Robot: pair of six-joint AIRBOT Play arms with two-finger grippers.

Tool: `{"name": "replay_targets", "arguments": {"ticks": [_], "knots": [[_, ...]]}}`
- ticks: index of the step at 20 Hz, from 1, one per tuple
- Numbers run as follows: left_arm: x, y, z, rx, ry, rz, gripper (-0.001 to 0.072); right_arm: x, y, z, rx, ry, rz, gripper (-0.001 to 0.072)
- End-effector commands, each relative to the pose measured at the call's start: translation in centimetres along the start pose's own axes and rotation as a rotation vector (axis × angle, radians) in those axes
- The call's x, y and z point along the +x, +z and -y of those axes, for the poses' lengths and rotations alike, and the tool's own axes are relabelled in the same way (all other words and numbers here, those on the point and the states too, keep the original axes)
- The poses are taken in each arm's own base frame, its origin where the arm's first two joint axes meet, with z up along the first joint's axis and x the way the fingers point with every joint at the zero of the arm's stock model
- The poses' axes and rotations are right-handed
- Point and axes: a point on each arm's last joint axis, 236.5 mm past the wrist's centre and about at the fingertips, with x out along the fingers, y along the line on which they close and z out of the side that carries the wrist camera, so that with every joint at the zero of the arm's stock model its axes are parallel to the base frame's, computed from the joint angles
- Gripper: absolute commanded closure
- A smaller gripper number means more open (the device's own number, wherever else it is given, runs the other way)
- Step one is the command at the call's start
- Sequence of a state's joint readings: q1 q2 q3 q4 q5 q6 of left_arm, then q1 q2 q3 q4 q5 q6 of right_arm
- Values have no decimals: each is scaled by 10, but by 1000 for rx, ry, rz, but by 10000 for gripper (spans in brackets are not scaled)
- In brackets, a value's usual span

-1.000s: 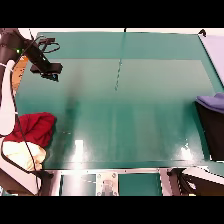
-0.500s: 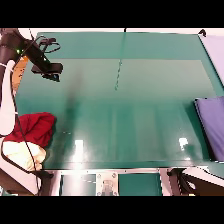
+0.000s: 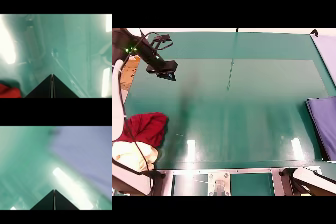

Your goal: Fold the shirts.

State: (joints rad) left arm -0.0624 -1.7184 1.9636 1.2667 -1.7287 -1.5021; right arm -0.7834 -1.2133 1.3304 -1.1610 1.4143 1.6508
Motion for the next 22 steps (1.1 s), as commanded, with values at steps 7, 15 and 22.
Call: {"name": "replay_targets", "arguments": {"ticks": [7, 15, 22], "knots": [[24, -140, 41, -108, -31, -33, 675, 130, -213, -83, -510, 56, -384, 701], [49, -188, 30, -157, -9, 3, 674, 137, -263, -103, -648, 86, -435, 700], [49, -188, 30, -157, -9, 4, 674, 137, -263, -103, -647, 85, -434, 700]]}}
